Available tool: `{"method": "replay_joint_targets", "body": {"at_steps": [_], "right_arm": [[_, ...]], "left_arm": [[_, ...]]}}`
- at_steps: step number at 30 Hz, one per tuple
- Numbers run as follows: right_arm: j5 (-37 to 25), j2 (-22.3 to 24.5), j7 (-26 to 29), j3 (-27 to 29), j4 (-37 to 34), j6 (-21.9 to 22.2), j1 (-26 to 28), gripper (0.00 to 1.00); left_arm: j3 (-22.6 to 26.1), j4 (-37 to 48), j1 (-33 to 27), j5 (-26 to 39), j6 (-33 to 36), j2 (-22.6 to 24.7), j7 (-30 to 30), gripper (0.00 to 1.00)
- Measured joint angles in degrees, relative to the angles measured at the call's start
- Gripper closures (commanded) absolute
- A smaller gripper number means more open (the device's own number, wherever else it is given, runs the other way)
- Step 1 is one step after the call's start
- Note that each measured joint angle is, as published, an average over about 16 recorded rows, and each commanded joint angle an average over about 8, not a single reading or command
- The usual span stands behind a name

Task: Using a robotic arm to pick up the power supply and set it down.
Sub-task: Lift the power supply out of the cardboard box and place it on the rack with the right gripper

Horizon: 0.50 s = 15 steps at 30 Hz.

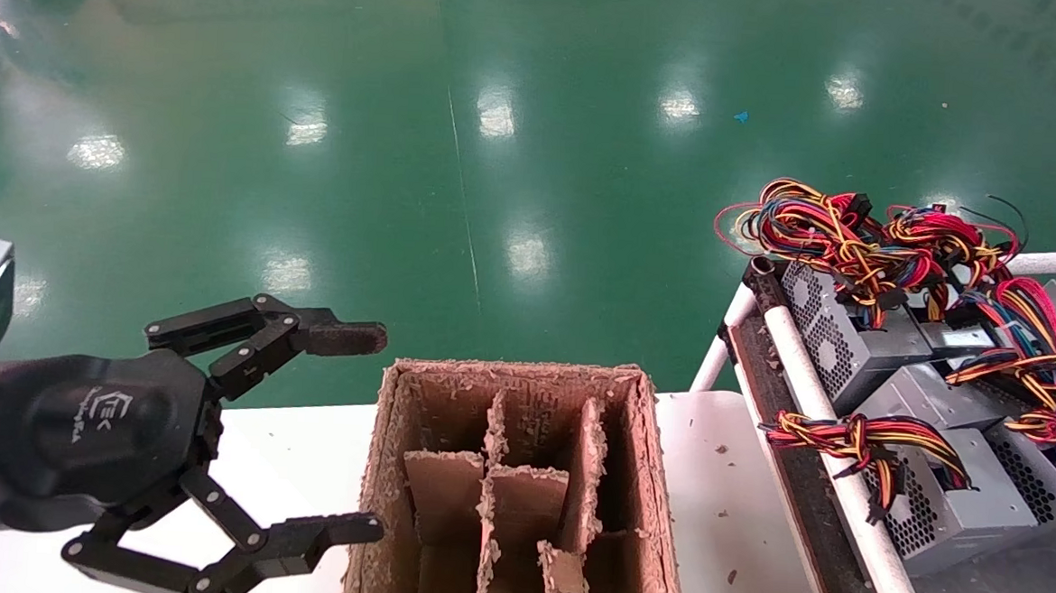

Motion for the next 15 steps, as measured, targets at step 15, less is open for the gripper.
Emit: {"method": "replay_joint_targets", "body": {"at_steps": [15], "right_arm": [[2.99,-4.04,0.93,-0.83,2.79,-0.26,-5.45,1.00]], "left_arm": [[0.01,0.00,0.00,0.00,0.00,0.00,0.00,0.00]]}}
